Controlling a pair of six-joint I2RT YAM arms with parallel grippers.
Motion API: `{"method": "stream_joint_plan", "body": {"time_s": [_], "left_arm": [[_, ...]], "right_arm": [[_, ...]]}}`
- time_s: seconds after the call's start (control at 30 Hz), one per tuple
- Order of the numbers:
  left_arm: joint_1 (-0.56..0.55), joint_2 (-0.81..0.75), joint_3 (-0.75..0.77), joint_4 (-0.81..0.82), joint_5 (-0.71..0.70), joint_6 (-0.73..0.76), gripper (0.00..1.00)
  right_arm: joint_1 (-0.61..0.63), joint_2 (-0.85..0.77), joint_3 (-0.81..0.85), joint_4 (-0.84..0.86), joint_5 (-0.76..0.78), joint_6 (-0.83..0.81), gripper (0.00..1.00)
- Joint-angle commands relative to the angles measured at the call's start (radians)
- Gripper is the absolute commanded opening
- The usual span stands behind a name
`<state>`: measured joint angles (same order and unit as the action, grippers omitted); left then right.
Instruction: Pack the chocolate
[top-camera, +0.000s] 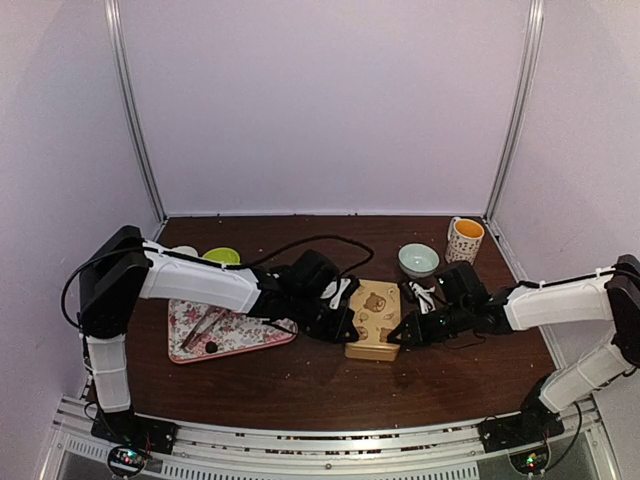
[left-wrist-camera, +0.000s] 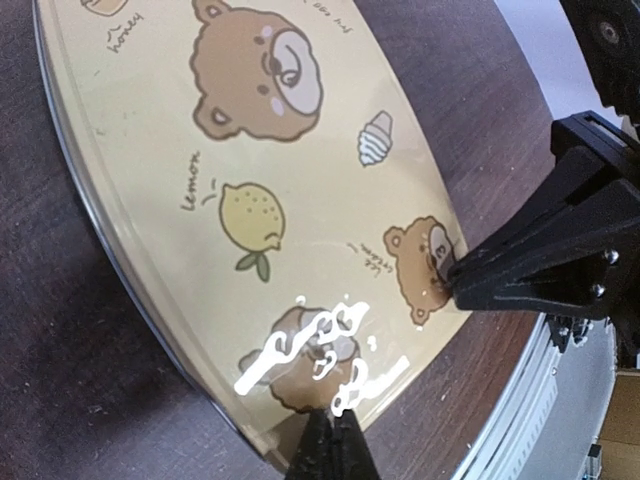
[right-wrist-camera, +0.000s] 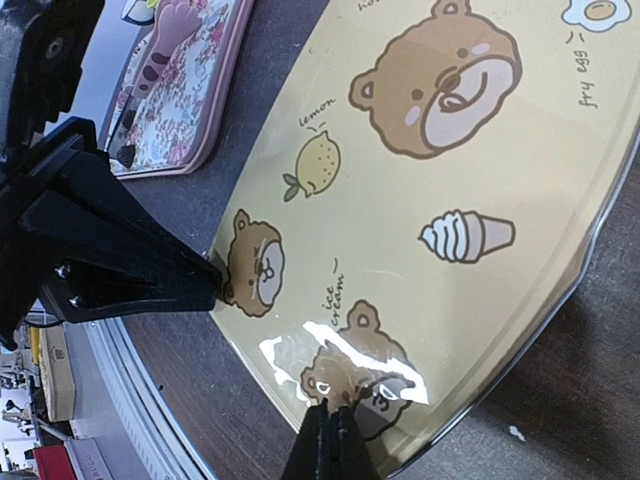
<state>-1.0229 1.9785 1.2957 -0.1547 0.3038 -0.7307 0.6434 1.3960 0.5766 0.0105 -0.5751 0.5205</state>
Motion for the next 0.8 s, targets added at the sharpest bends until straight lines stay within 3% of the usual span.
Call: {"method": "stream_joint_plan", "body": {"time_s": [0.0, 0.2, 0.4, 0.77], "left_arm": [[-0.008, 0.046, -0.053, -0.011, -0.02, -0.007, 0.0], [-0.007, -0.003, -0.02, -0.076, -0.083, 0.026, 0.0], [0.053, -0.021, 0.171, -0.19, -0.139, 0.122, 0.0], [0.189, 0.134, 0.331, -0.021, 0.022, 0.158, 0.0]], "right_arm": [[0.003, -0.034, 0.046, -0.148, 0.089, -0.048, 0.0], [-0.009, -0.068, 0.167, -0.27, 0.165, -0.113, 0.0], [-0.079, -0.05, 0.251, -0.252, 0.214, -0.122, 0.0], [-0.148, 0.135, 0.404, -0.219, 0.225, -0.128, 0.0]]}}
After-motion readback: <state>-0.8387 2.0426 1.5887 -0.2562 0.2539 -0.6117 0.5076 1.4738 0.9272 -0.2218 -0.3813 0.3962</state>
